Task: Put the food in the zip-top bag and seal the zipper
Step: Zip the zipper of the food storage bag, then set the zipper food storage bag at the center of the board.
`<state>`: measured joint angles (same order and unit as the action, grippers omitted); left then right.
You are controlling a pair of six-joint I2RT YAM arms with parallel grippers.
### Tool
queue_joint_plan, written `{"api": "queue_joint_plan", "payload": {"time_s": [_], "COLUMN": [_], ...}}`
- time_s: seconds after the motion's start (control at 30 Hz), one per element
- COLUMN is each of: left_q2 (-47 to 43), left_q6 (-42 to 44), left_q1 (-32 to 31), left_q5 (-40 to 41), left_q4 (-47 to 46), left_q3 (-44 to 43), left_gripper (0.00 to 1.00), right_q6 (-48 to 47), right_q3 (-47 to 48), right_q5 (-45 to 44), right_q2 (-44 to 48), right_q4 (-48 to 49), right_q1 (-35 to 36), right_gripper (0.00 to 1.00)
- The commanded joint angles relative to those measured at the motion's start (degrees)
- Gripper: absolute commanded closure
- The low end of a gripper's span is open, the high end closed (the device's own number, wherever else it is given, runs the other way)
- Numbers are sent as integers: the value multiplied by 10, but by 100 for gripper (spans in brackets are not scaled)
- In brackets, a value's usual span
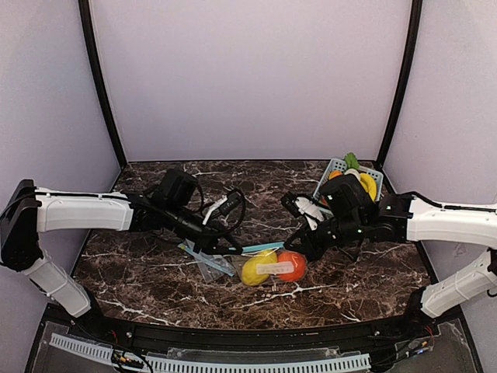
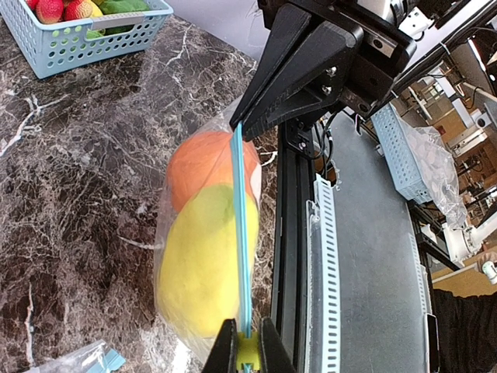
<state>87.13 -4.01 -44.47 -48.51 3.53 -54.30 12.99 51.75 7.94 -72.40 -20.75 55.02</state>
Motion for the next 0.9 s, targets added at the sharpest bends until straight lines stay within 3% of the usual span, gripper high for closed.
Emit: {"api": "queue_joint_plan", "payload": {"time_s": [0.0,0.13,0.3,0.5,0.6,0.87], "left_q2": [-31,-50,-95,-199,-248,-288], "left_q6": [4,-7,-22,-29,-28,-44], "left_q1": [8,9,12,50,86,189], "left_q5": [3,7,73,221,255,280], "left_q4": [74,80,87,121,153,188], "left_q3": [17,2,-14,-23,-24,-13], "left_gripper": [99,91,43,19,12,9], "right_q6": [16,34,78,115,119,140], "right_q3": [8,9,27,55,72,127], "right_q5": [-19,20,-2,-26,-20,-9], "right_q2": [25,32,4,-39,-63,-157], "right_q4": [-33,6,36,84,111,167], "right_q1": [-23,-23,-23,-18,-17,-16], "right_gripper": [100,100,100,100,100,100]}}
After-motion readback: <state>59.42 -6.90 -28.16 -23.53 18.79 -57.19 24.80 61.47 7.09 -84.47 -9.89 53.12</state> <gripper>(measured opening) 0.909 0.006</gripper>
